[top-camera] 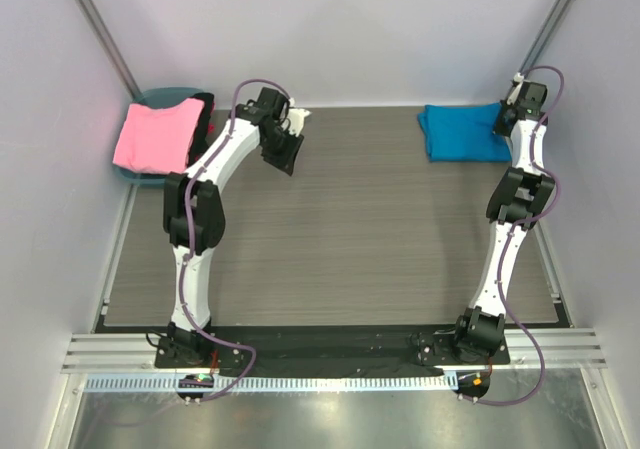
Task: Fold and stack the t-shirts
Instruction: Neatly place the folded tshirt to the corner, then reset both grippers
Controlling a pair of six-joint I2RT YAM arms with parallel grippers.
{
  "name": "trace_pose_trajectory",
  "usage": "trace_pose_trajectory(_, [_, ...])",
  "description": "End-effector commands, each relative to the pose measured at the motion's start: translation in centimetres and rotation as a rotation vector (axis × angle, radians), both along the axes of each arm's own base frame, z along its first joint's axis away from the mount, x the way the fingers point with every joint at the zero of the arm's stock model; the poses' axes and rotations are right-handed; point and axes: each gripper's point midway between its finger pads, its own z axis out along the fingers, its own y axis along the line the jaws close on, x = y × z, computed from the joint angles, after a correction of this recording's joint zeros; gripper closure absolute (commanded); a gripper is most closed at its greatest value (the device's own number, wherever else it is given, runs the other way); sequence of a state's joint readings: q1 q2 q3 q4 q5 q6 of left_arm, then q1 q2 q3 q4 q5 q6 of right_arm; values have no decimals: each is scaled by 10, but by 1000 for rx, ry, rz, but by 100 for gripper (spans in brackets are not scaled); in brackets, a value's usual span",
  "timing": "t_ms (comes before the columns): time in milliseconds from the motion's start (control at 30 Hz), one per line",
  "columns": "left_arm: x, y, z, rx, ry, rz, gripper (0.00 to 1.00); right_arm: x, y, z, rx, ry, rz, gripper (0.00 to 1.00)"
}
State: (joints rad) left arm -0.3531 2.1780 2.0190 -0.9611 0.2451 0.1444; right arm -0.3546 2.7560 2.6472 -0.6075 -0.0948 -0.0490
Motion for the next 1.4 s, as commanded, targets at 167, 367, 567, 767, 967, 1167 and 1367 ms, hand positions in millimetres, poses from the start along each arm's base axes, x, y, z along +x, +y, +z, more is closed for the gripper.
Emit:
trace_pose_trajectory(167, [2,-4,10,4,-36,-22,70,15,-11,33,-45,-96,-42,99])
trace_pose_trajectory(367, [6,0,21,19,-75,-5,69,12,-19,67,-88,-133,-81,58])
trace_pose_trajectory(567, [32,11,74,38,-258,79,63,3,11,163,-53,-271,15,15])
trace_pose_trajectory(767, [52,20,145,-48,-416,167,41,-37,111,259,-112,-447,232,0])
trace_pose_trajectory(967, [30,38,164,-74,-413,190,0,-101,239,210,41,-184,431,0])
trace_pose_trajectory(1167, [-3,70,113,43,-320,268,0,-174,287,172,38,-26,462,0])
trace_pose_trajectory(1367, [-26,94,80,67,-201,376,0,-198,278,183,-24,11,385,0])
